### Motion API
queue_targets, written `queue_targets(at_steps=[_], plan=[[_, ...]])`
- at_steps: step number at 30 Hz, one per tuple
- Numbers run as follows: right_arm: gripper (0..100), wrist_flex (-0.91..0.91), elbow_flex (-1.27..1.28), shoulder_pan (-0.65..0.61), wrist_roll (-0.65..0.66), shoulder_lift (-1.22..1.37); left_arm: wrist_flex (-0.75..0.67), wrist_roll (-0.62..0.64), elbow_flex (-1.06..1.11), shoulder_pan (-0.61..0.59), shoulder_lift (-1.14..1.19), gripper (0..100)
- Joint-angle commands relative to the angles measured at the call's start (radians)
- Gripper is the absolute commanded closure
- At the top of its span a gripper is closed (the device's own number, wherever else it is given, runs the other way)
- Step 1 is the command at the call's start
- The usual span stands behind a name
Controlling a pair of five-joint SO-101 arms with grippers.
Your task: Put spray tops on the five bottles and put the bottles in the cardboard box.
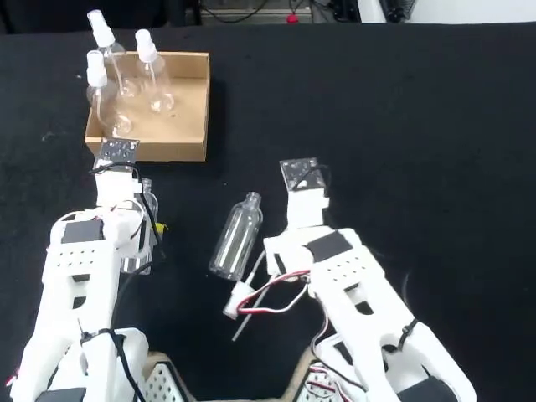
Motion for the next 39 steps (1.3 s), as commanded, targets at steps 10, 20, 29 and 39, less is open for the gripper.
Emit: queue_targets(at_steps=[10,20,29,39], plan=[[75.8,0.012,-0.173,-0.074,-0.089,0.242,-0.015,0.005,-0.005,-0.01,-0.028,81],[93.0,0.106,-0.262,-0.074,0.071,0.367,-0.015,0.005,-0.005,-0.01,-0.028,81],[97.3,0.144,-0.268,0.061,0.483,0.202,-0.015,0.005,-0.005,-0.01,-0.028,81],[97.2,0.031,-0.348,0.33,0.822,0.282,-0.015,0.006,-0.008,-0.01,-0.028,81]])
